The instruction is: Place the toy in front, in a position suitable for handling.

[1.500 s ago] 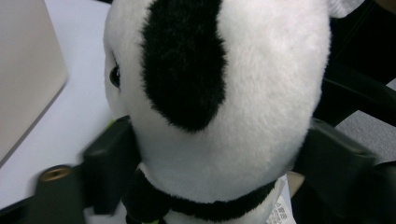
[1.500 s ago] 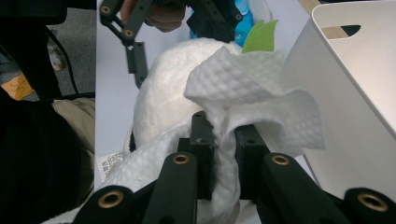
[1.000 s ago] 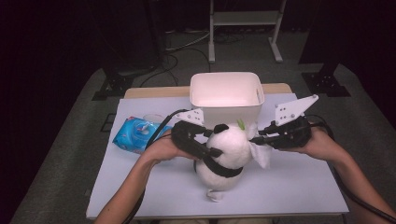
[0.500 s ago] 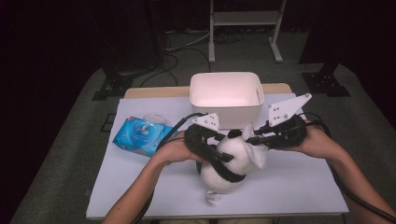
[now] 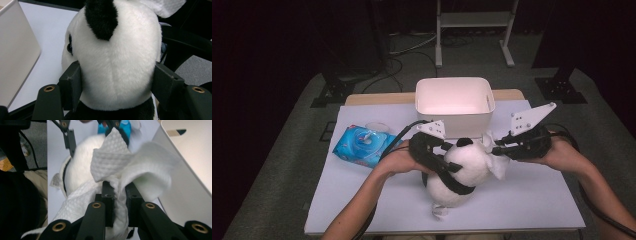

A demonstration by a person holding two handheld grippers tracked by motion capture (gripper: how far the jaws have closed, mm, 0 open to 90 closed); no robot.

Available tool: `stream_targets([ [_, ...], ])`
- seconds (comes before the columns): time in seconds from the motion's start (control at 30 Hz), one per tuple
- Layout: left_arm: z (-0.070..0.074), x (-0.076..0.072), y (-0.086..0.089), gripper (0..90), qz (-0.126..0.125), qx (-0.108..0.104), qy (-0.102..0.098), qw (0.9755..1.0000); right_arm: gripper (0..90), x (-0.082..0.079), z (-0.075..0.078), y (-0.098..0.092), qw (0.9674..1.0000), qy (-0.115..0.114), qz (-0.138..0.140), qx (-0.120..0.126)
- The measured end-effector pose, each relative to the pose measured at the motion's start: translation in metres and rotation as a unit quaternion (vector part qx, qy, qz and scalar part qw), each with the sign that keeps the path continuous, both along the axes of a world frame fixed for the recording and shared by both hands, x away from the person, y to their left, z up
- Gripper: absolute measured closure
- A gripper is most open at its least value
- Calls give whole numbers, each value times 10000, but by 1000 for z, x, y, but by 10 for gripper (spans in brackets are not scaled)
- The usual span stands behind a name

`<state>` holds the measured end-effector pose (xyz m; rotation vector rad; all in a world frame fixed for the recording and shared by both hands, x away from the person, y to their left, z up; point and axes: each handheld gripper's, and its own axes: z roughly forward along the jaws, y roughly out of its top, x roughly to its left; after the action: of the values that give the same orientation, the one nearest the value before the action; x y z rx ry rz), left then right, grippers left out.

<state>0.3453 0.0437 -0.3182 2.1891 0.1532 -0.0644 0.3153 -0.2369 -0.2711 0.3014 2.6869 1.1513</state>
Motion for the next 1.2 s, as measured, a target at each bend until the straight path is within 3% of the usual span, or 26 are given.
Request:
stream_targets([
  [0.2,1,0,-5,325,1,10,18,10000,800,-1,-1,-3,10000,-6,-33,-29],
  [0.6,2,-1,-18,301,-70,147,-47,9999,801,-1,9,18,9997,-98,195,-116],
  [0.8,0,-3,-20,196,-16,200,-92,9998,802,2,0,10,9999,68,98,-102],
  [0.87,-2,-4,-20,183,31,350,-100,9993,802,3,-2,7,9998,78,53,-155],
  [1.1,-15,-7,-13,132,126,550,13,9984,802,4,-10,-6,9995,228,-104,-187],
  [1.2,-19,-10,-9,131,126,429,9,9990,802,4,-14,-12,9994,262,-149,-167],
])
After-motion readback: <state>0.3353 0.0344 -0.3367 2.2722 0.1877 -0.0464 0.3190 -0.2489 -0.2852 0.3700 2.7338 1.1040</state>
